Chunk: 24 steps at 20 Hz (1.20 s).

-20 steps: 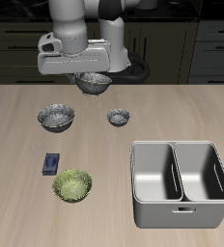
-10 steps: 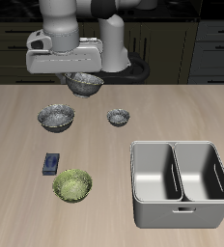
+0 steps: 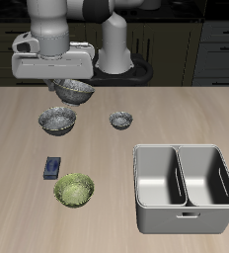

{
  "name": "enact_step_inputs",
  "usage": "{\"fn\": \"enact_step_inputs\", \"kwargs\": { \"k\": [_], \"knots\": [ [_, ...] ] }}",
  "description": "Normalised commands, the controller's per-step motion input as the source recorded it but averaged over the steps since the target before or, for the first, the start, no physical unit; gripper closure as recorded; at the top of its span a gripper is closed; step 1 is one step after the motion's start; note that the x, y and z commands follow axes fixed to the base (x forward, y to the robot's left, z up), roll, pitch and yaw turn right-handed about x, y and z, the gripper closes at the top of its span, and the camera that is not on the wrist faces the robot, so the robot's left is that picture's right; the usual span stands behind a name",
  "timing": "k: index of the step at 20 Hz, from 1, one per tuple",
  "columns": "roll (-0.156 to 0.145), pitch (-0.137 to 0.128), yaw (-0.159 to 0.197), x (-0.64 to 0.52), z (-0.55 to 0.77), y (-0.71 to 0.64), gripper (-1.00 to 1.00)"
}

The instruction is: Stack middle-sized black bowl on the green bowl

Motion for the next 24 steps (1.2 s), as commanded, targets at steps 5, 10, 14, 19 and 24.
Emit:
{"fn": "enact_step_inputs", "kwargs": {
  "k": [5, 10, 14, 19, 24],
  "knots": [
    [0.000, -0.019, 0.008, 0.30, -0.02, -0.10, 1.00],
    [0.007, -0.010, 0.018, 0.35, 0.02, -0.06, 1.00],
    [-0.008, -0.010, 0.002, 0.22, 0.03, -0.06, 1.00],
    [-0.023, 0.006, 0.005, 0.33, -0.12, -0.11, 1.00],
    [-0.042, -0.005, -0.009, 0.20, -0.02, -0.10, 1.00]
  ]
}}
